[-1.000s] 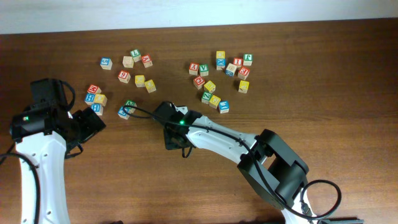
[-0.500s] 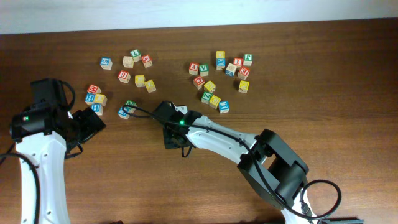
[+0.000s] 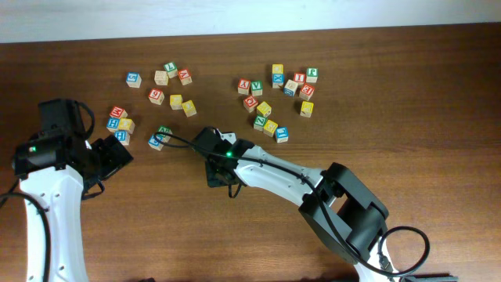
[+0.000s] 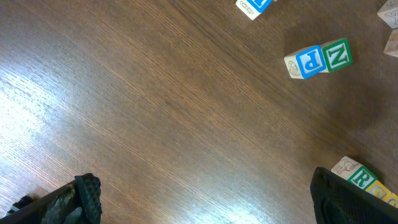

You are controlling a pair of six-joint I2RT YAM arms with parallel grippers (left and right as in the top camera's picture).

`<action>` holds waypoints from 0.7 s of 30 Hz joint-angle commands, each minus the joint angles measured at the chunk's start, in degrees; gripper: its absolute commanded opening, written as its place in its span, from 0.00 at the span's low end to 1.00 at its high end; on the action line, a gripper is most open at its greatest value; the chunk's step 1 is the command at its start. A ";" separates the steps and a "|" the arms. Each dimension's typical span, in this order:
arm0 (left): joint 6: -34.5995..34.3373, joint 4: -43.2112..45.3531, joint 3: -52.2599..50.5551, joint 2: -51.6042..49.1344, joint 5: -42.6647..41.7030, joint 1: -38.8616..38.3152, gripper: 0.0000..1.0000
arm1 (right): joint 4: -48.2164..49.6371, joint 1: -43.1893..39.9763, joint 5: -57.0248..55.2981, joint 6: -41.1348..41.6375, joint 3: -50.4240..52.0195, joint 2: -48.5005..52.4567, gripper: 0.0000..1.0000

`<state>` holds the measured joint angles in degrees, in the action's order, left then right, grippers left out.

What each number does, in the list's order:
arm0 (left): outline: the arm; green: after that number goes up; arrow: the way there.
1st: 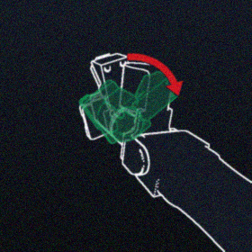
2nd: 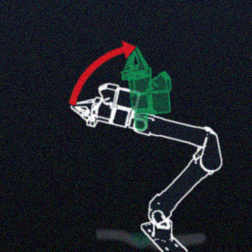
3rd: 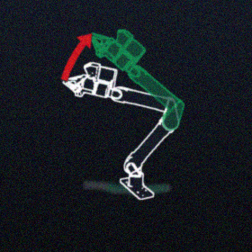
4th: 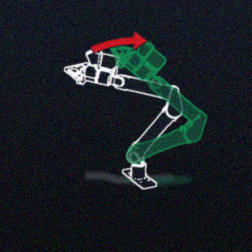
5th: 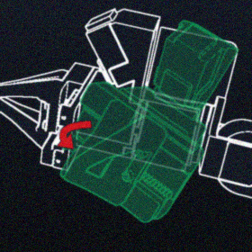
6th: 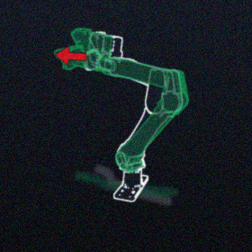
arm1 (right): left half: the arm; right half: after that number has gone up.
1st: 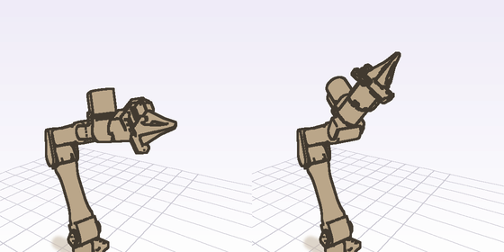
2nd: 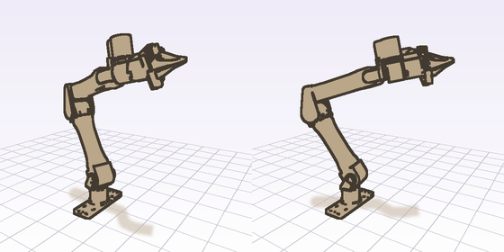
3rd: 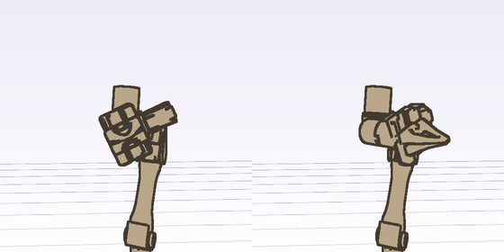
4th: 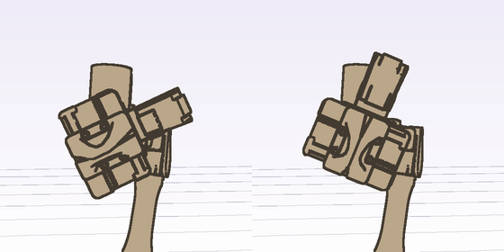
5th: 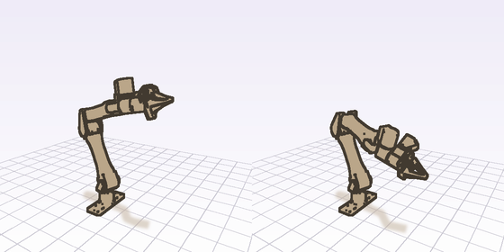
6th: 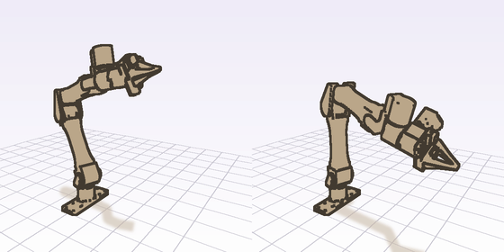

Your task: Spell out RSS

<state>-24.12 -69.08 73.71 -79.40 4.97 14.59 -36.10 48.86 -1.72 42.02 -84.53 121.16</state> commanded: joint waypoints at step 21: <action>-0.92 -0.02 -0.39 0.87 0.87 0.22 0.99 | 0.63 0.15 -1.81 0.26 0.11 1.14 0.04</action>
<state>-24.10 -69.08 73.71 -79.40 4.97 14.59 -35.66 48.86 -2.17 42.00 -84.53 121.16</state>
